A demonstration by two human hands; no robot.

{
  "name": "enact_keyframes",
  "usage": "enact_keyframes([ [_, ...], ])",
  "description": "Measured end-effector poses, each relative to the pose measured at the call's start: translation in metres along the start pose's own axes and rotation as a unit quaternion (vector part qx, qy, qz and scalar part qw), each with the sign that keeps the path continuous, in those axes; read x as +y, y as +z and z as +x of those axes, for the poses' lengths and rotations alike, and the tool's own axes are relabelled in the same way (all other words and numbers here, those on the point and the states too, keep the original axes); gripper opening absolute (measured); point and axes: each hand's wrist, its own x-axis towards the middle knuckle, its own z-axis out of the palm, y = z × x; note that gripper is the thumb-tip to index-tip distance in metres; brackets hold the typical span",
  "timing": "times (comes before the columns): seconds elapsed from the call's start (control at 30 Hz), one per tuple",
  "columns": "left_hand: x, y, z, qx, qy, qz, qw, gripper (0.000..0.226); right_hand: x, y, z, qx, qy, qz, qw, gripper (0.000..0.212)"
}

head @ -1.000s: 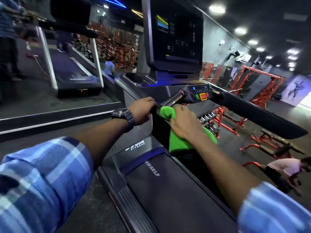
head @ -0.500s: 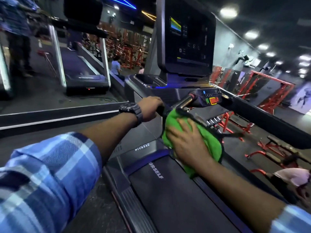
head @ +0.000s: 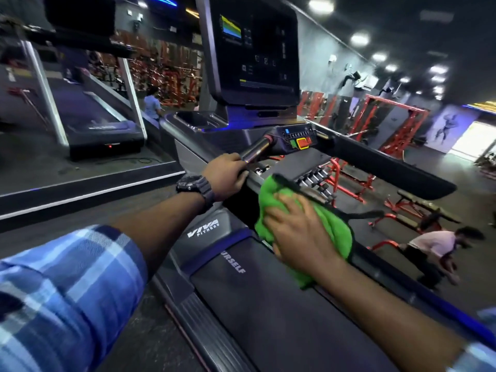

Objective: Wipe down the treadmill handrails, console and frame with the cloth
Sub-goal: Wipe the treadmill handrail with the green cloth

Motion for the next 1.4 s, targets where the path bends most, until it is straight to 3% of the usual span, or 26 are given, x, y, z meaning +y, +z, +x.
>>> enact_keyframes([
  [0.07,0.024,0.001,-0.003,-0.007,0.022,0.004,1.0,0.047,0.001,-0.011,0.014,0.011,0.078,-0.003,0.997,0.039],
  [0.1,0.036,-0.002,-0.006,-0.015,0.027,0.009,0.999,0.045,0.001,-0.011,0.016,0.01,0.073,-0.005,0.997,0.041],
  [0.27,0.083,-0.015,-0.02,-0.034,0.004,0.044,0.998,0.027,0.025,0.0,-0.052,0.036,-0.156,-0.022,0.987,0.034],
  [0.4,0.128,-0.021,-0.033,-0.057,-0.001,0.049,0.997,0.03,0.055,-0.031,-0.143,-0.055,-0.238,0.005,0.97,0.027],
  [0.47,0.153,-0.022,-0.041,-0.063,0.005,0.046,0.997,0.028,0.08,-0.044,-0.164,-0.036,-0.202,0.035,0.978,0.03],
  [0.53,0.179,-0.019,-0.05,-0.059,0.011,0.042,0.997,0.026,0.096,-0.055,-0.167,-0.007,-0.105,0.077,0.992,0.034],
  [0.63,0.214,-0.016,-0.063,-0.045,0.011,0.036,0.998,0.027,0.083,-0.055,-0.157,-0.026,-0.033,0.073,0.996,0.034],
  [0.77,0.244,-0.009,-0.078,-0.058,0.004,0.031,0.998,0.041,0.065,-0.04,-0.186,-0.039,-0.192,-0.011,0.981,0.037],
  [0.87,0.253,-0.006,-0.083,-0.061,0.002,0.039,0.997,0.047,0.083,-0.047,-0.23,-0.048,-0.271,0.034,0.961,0.028],
  [0.93,0.262,-0.005,-0.085,-0.054,0.01,0.034,0.998,0.043,0.104,-0.049,-0.25,-0.019,-0.242,0.094,0.966,0.025],
  [1.03,0.273,0.004,-0.085,-0.038,0.026,0.017,0.999,0.036,0.123,-0.048,-0.248,0.036,-0.077,0.187,0.979,0.038],
  [1.13,0.278,0.015,-0.087,-0.014,0.011,0.006,1.0,0.038,0.114,-0.047,-0.213,0.0,0.046,0.225,0.973,0.055],
  [1.2,0.281,0.02,-0.09,-0.003,-0.005,-0.002,1.0,0.038,0.106,-0.048,-0.2,-0.034,0.037,0.202,0.978,0.059],
  [1.3,0.29,0.022,-0.096,-0.002,-0.047,-0.022,0.999,0.04,0.112,-0.049,-0.227,-0.024,-0.053,0.17,0.984,0.055],
  [1.4,0.308,0.021,-0.103,-0.013,-0.059,-0.026,0.998,0.051,0.134,-0.042,-0.275,0.006,-0.062,0.284,0.957,0.049],
])
